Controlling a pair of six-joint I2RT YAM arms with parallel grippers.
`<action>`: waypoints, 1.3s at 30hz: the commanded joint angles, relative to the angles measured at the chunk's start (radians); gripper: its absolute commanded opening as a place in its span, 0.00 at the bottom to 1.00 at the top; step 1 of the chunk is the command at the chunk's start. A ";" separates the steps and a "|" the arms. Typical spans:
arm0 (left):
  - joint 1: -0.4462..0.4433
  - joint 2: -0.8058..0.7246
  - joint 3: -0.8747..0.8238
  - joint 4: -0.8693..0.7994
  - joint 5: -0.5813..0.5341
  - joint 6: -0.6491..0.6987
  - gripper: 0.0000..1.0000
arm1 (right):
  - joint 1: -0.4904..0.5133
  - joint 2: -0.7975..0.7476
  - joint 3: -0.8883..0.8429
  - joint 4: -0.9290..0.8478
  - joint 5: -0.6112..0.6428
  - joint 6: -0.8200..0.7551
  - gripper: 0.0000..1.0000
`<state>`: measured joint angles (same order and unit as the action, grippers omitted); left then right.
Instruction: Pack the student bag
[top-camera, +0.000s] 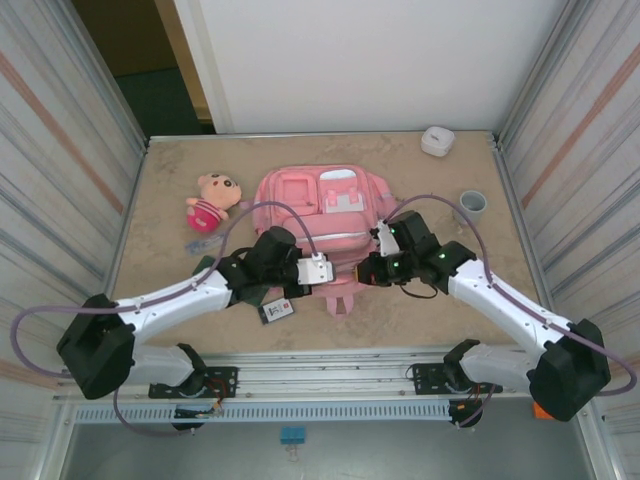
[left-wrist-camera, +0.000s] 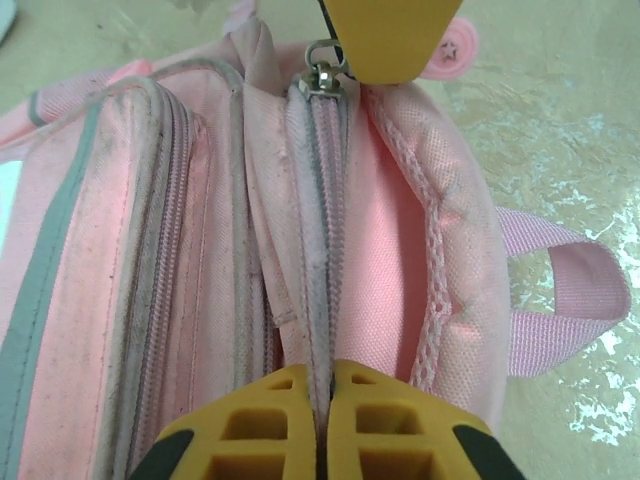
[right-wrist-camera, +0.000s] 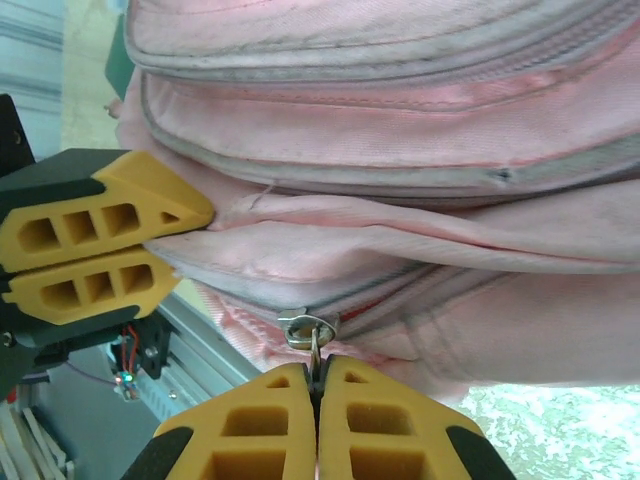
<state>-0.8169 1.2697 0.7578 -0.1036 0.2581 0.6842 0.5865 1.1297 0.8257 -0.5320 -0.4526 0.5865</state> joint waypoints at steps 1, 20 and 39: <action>0.054 -0.091 -0.034 -0.054 0.041 0.011 0.01 | -0.058 -0.028 0.020 -0.116 0.022 -0.076 0.00; 0.034 -0.173 0.018 -0.054 0.102 -0.106 0.68 | -0.009 -0.035 0.030 -0.002 -0.077 -0.104 0.00; -0.076 -0.003 0.067 -0.025 -0.095 -0.090 0.04 | -0.046 -0.065 0.002 -0.023 0.031 -0.075 0.00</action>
<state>-0.9035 1.3235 0.8410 -0.1131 0.2222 0.5758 0.5880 1.0939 0.8299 -0.5468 -0.4904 0.5114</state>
